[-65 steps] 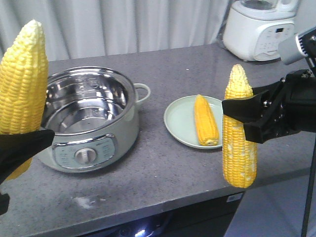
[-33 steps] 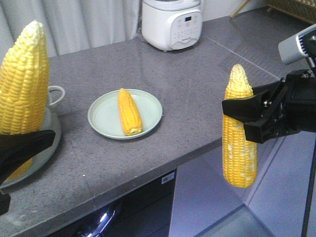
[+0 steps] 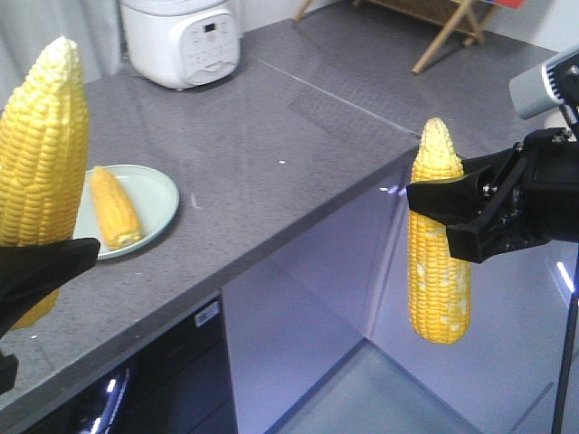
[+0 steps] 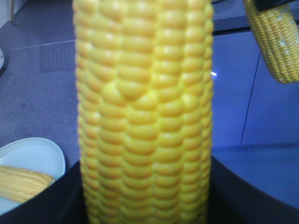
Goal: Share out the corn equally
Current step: 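Turn the base away and drive toward the counter with empty plates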
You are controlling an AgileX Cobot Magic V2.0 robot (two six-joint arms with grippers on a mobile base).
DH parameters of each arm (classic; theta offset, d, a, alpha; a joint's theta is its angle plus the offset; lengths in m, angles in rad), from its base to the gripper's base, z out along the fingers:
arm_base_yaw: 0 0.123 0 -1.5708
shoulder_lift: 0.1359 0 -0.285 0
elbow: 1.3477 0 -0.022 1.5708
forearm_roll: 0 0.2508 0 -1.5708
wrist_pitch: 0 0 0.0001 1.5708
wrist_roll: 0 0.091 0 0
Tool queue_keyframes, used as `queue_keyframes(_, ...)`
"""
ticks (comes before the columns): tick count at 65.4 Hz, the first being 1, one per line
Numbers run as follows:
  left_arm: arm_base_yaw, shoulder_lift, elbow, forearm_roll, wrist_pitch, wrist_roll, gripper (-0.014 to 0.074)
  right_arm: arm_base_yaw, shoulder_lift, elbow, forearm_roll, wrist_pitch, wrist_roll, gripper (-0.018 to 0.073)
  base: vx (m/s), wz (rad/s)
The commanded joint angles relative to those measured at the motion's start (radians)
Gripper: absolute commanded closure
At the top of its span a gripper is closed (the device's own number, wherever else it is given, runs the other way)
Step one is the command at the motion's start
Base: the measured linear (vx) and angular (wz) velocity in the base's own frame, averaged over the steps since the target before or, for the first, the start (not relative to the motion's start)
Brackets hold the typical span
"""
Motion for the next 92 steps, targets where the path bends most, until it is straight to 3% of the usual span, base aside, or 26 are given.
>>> queue_keyframes(1,-0.003,-0.008,-0.022,-0.011,-0.075,-0.009,0.0242,-0.006,-0.019,-0.027,0.028,-0.043,-0.008,0.0406,-0.06,-0.41)
queue_keyframes(92,-0.003,-0.008,-0.022,-0.011,-0.075,-0.009,0.0242,-0.006,-0.019,-0.027,0.028,-0.043,-0.008,0.0406,-0.04,-0.38)
